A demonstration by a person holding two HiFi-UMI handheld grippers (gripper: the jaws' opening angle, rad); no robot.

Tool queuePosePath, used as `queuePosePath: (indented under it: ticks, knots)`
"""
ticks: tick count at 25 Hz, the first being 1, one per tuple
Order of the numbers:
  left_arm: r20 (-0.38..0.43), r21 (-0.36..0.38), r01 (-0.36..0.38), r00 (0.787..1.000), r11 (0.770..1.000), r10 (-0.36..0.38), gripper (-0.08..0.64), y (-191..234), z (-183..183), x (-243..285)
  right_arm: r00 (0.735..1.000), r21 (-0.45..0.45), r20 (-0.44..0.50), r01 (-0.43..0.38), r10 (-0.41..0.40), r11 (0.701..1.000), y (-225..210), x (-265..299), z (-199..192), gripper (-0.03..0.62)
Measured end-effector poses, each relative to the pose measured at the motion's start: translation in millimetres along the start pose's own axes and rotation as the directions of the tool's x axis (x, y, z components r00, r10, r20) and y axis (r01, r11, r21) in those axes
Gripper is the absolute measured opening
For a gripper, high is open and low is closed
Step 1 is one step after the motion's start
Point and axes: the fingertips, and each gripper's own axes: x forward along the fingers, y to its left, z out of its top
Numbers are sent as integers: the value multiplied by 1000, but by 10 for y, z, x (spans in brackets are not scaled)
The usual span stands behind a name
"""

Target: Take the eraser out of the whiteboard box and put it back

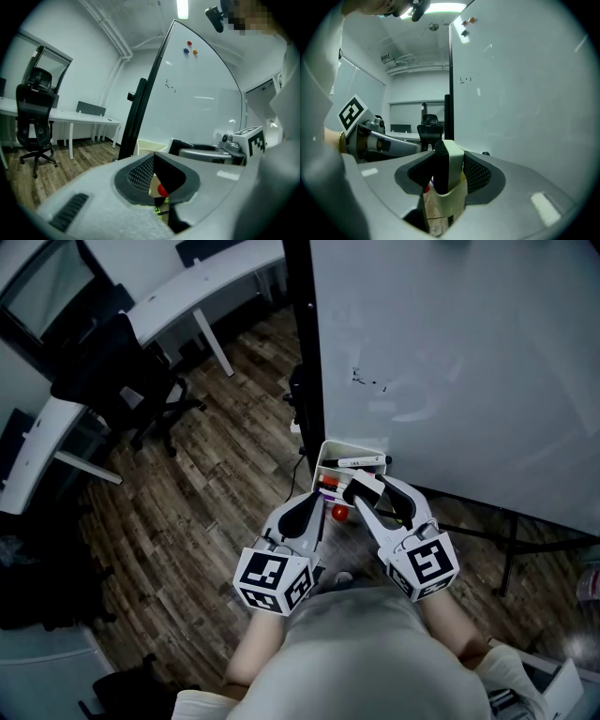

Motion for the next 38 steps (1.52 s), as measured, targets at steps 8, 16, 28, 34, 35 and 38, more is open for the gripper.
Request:
queuePosePath:
  ticks: [8,16,28,34,35,38]
  knots:
    - [0,0,9,1000,1000,-9,5,-19,4,-3,1000,15,14,3,-3,1000,16,-6,15,205]
    - [0,2,19,1000,1000,-19,5,-47,3,-44,999,5,31,5,-5,1000,62,-28,122,252]
    - [1,9,45,999,999,-45,5,-132,-19,-157,997,-17,56,47,-46,999,129,-215,189,252]
    - [-2,15,59,998,998,-59,5,-190,-27,-226,996,-12,43,74,-74,997,192,-293,252,249]
    - [-3,16,61,998,998,-61,5,-197,-29,-240,996,-14,48,70,-70,997,213,-302,257,247]
    - [-4,18,64,998,998,-64,5,-213,-26,-281,996,-20,67,55,-54,998,273,-330,261,239]
